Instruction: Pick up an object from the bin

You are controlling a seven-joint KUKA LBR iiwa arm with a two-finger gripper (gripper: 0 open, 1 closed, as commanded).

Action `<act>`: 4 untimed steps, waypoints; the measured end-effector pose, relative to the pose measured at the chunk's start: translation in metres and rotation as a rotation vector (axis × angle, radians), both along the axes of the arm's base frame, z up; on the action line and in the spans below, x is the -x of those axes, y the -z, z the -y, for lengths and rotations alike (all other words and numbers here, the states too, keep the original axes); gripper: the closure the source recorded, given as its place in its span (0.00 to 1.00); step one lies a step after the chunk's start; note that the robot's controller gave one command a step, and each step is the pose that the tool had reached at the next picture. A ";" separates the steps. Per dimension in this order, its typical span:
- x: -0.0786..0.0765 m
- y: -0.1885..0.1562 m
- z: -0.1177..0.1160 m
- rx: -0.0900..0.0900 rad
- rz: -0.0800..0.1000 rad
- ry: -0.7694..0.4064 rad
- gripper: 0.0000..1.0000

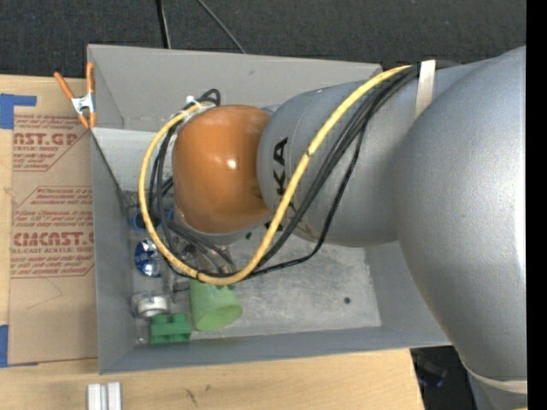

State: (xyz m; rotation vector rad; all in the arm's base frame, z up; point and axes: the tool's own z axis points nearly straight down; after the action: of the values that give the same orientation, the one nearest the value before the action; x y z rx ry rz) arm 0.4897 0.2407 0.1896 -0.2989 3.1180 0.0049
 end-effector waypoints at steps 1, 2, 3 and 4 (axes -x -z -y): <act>0.008 0.026 -0.004 0.003 -0.010 0.212 1.00; 0.008 0.026 -0.004 0.003 -0.009 0.211 0.00; -0.001 0.113 0.058 0.008 -0.016 0.152 0.00; -0.011 0.107 0.148 0.007 -0.009 -0.100 0.00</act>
Offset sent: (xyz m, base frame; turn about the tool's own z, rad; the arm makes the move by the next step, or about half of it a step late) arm -0.0078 0.0030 -0.0249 0.2127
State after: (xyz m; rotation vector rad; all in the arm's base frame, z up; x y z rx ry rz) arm 0.5009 0.0932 0.0829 -0.4563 3.1092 -0.0033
